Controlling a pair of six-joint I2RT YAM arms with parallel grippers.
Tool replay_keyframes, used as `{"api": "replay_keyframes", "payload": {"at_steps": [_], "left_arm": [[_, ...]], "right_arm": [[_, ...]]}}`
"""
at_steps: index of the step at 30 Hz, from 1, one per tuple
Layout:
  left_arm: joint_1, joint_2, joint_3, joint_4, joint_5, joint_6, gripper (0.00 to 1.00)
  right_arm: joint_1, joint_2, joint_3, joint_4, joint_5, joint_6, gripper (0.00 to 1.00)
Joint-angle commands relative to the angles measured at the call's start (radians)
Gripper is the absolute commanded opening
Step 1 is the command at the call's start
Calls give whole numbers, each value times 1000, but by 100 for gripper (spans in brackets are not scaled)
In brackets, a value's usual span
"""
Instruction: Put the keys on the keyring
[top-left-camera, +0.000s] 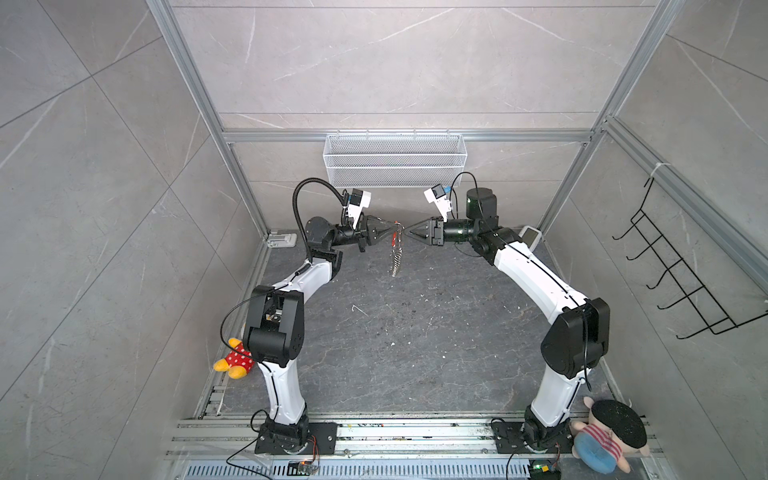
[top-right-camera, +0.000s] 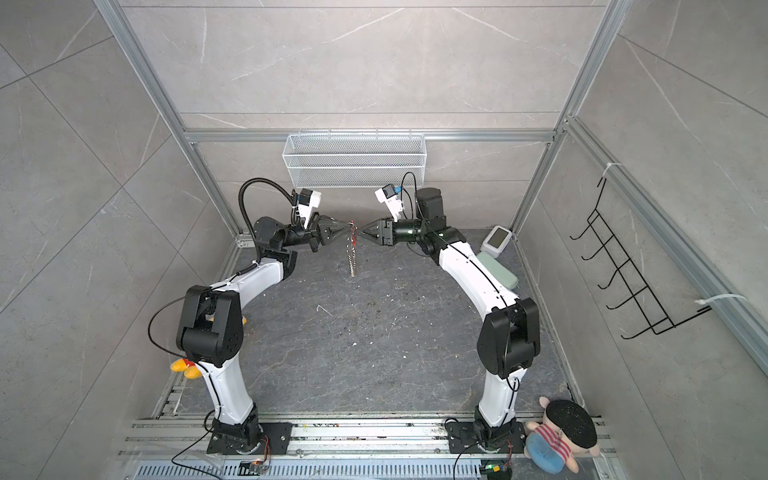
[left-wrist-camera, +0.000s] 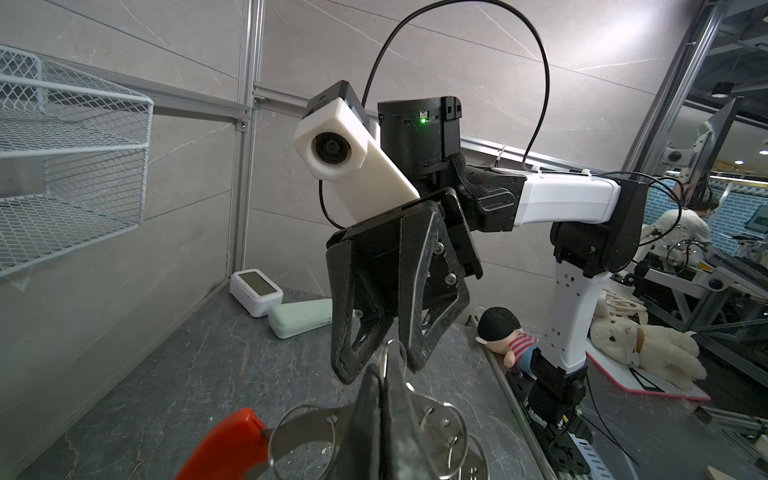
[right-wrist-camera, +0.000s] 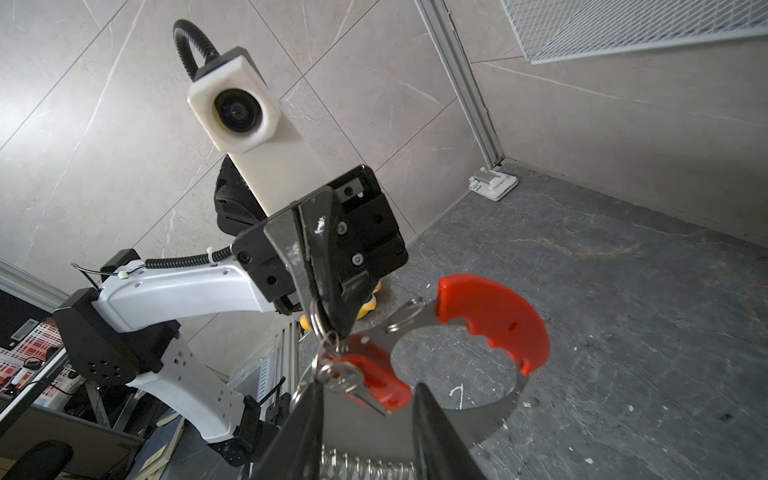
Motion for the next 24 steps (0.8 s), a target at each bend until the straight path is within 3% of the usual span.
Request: {"api": "replay_keyframes", "payload": {"at_steps": [1,12,18,24], "left_arm": [[-2,2,34,59,-13,-5,0],[-2,6,34,41,-10,8,0],[-5,6,35,40,-13,8,0],[-3,3,32,34,-9,14,0]], "right_arm": [[7,-29,30,-13,15,-18,38],[14,-57,24,-9,29,-21,38],[28,-39,45,-14,32,-21,30],[34,-33,57,-25,37,-22,30]]}}
